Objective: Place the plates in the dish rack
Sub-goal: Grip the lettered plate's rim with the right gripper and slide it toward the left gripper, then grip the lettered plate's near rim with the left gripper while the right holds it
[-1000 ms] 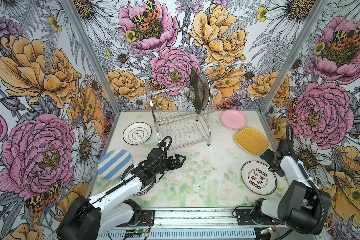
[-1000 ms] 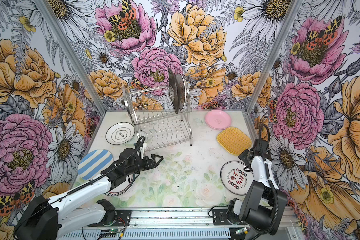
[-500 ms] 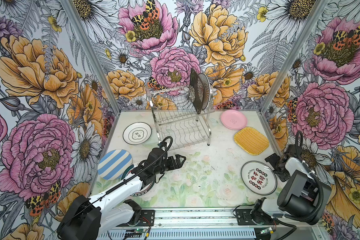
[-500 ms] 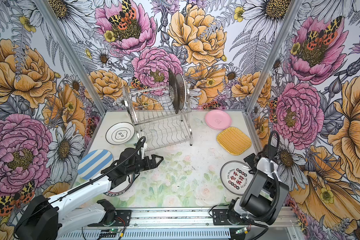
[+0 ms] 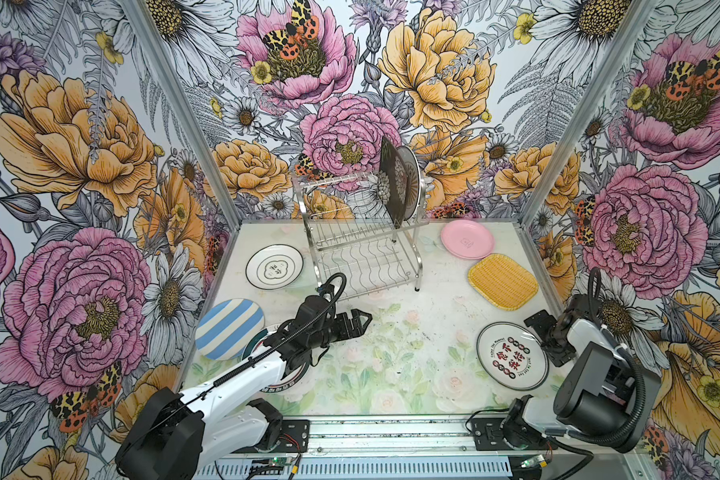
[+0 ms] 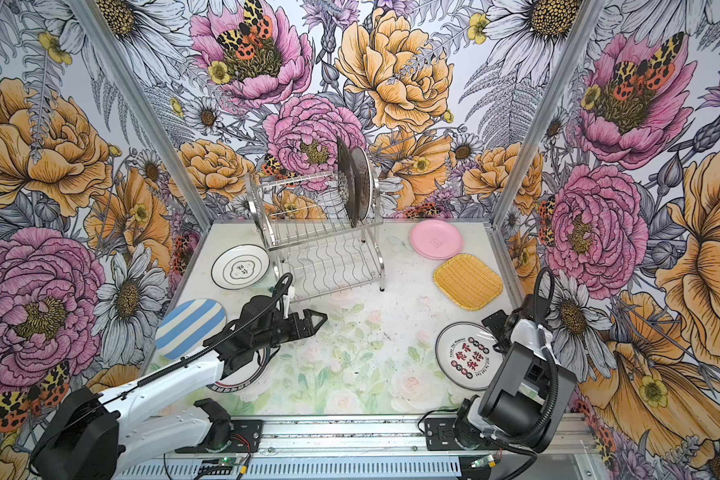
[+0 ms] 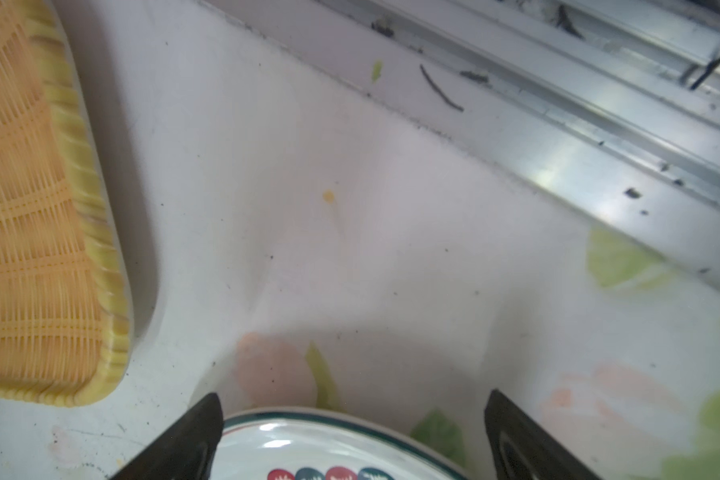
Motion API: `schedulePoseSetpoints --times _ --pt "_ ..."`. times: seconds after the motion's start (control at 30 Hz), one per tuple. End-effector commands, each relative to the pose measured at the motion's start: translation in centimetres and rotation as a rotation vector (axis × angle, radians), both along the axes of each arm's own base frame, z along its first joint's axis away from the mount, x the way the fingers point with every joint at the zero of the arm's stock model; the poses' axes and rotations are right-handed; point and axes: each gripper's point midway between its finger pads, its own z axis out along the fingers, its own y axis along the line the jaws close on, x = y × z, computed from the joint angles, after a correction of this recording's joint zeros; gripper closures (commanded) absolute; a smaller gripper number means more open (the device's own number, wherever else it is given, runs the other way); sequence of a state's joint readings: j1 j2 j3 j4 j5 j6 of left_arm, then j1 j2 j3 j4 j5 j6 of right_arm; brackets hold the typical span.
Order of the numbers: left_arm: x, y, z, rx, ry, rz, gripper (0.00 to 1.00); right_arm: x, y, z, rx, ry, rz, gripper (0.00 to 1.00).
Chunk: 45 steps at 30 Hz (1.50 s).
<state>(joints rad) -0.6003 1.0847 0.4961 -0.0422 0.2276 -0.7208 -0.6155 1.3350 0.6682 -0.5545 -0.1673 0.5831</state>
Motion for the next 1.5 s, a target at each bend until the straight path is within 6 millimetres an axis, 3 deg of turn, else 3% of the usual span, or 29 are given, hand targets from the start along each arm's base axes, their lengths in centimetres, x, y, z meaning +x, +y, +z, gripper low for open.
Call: schedulePoseSetpoints --times 0.0,0.27,0.8,1.3,1.47 --pt "0.5 -0.2 0.6 0.018 -0.035 -0.009 0.01 0.4 2.3 0.6 0.046 -0.033 0.031 0.03" --pt "0.7 -0.5 0.4 0.017 -0.03 -0.014 0.01 1.3 9.4 0.4 0.146 -0.043 0.159 0.03" --pt "0.4 -0.6 0.2 0.016 -0.031 -0.012 0.01 0.2 23.1 1.4 0.266 -0.038 0.436 0.03" --pt "-0.2 -0.9 0.1 0.023 -0.029 -0.011 0.01 1.1 33.5 2.0 0.422 -0.066 0.76 0.03" --pt "-0.4 -0.7 0.1 0.031 -0.029 -0.007 0.01 0.9 34.2 2.4 0.438 -0.085 0.863 0.03"
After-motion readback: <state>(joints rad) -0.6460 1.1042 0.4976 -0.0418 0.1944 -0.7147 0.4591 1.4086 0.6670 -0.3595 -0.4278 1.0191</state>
